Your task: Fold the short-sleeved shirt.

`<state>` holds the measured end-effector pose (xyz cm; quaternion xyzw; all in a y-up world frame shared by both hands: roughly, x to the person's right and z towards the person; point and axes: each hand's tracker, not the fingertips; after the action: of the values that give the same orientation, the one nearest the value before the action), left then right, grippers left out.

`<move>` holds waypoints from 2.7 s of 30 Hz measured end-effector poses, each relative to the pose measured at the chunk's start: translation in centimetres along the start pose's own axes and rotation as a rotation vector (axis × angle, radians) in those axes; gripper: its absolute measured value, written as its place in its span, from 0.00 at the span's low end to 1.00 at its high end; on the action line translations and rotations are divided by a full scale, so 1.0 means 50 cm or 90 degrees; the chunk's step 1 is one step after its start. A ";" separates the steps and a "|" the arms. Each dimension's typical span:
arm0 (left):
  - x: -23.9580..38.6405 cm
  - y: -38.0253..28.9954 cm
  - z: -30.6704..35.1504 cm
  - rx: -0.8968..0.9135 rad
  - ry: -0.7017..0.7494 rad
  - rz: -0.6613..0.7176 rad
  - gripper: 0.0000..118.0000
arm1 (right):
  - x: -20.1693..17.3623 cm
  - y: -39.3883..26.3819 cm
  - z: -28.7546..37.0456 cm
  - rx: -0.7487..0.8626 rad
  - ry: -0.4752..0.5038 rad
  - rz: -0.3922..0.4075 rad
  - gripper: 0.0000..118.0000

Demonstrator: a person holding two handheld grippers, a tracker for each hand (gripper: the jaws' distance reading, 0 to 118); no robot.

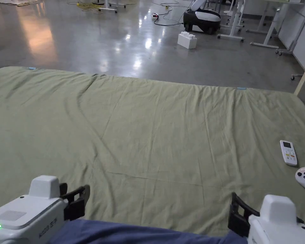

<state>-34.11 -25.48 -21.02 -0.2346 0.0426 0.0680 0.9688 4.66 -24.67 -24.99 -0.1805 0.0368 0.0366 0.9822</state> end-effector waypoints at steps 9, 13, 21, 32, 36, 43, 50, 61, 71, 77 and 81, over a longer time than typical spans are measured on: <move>0.072 0.016 0.030 0.180 0.051 -0.061 0.07 | -0.084 0.017 0.013 0.205 -0.032 0.035 0.06; 0.065 0.017 0.036 0.191 0.060 -0.060 0.04 | -0.089 0.018 0.013 0.200 -0.026 -0.005 0.01; -0.022 -0.010 0.039 0.141 0.100 -0.046 0.02 | -0.086 0.019 0.019 0.224 -0.038 0.017 0.01; -0.253 -0.082 -0.001 -0.148 0.020 0.070 0.02 | -0.081 -0.008 -0.003 0.173 -0.021 0.046 0.01; -0.301 -0.112 -0.027 -0.246 -0.014 0.081 0.15 | -0.078 -0.022 -0.009 0.152 -0.018 0.060 0.00; -0.414 -0.156 -0.088 -0.336 -0.175 0.290 0.68 | -0.069 -0.044 -0.017 0.114 -0.019 0.063 0.01; -0.478 -0.208 -0.146 -0.343 -0.316 0.434 0.68 | -0.067 -0.053 -0.019 0.094 -0.019 0.059 0.01; -0.344 -0.249 -0.189 -0.396 -0.366 0.440 0.13 | -0.065 -0.057 -0.022 0.076 -0.021 0.048 0.01; -0.374 -0.200 -0.165 -0.381 -0.322 0.370 0.06 | -0.066 -0.056 -0.030 0.072 -0.018 0.057 0.01; -0.386 -0.122 -0.118 -0.355 -0.294 0.321 0.06 | -0.068 -0.056 -0.034 0.071 -0.016 0.053 0.01; -0.430 -0.069 -0.070 -0.339 -0.231 0.291 0.06 | -0.073 -0.055 -0.036 0.073 -0.011 0.051 0.01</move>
<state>-54.98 -32.54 -20.09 -0.4463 -0.0977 0.3309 0.8257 1.16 -28.08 -25.37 -0.1223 0.0378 0.0752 0.9889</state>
